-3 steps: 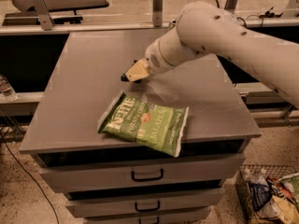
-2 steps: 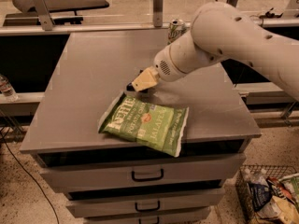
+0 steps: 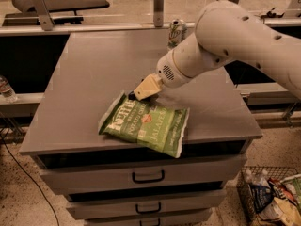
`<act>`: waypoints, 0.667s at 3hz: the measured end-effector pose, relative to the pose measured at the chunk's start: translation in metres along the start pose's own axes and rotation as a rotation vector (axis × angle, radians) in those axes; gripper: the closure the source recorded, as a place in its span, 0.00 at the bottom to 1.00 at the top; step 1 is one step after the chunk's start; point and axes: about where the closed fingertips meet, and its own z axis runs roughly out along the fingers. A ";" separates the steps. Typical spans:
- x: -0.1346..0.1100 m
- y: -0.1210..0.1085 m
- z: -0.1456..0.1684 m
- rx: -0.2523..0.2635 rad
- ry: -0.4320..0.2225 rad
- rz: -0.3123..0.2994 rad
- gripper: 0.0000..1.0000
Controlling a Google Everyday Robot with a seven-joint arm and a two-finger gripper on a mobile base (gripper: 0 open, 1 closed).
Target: Move rxbar blueberry near green jalapeno chip bag
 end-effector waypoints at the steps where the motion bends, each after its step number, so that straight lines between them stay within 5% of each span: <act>1: 0.001 -0.005 -0.003 0.033 0.016 -0.002 0.21; 2: 0.000 -0.012 -0.006 0.087 0.013 -0.007 0.01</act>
Offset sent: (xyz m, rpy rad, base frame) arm 0.0157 -0.0196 0.0040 -0.0977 -0.0832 -0.1000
